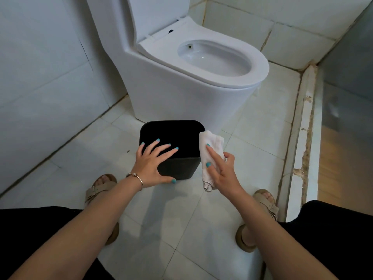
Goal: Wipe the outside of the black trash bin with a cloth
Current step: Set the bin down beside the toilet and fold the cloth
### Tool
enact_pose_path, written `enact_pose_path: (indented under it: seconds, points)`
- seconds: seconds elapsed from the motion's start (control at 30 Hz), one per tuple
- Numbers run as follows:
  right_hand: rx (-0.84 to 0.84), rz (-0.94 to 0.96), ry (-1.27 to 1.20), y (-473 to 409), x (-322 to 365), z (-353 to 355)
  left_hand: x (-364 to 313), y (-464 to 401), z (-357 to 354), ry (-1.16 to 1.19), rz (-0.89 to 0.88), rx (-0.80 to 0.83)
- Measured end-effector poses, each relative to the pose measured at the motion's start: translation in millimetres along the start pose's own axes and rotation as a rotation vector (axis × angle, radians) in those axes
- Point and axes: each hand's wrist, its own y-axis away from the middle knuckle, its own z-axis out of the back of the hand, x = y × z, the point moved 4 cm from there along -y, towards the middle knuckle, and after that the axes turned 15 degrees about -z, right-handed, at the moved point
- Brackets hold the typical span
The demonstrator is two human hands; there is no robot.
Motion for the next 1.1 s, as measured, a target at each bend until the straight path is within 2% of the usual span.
enact_pose_path:
  seconds: [0.17,0.6,0.97,1.1]
  points:
    - [0.034,-0.016,0.003,-7,4,0,9,-5,1,0.057,-0.008,0.024]
    - [0.072,-0.07,-0.038,-49,20,-17,50,-37,10,0.024,-0.007,0.071]
    - [0.09,-0.139,-0.159,-60,28,-36,88,-55,14,0.009,-0.02,0.06]
    - [0.07,-0.16,-0.199,-58,36,-48,106,-61,19,-0.04,-0.046,0.12]
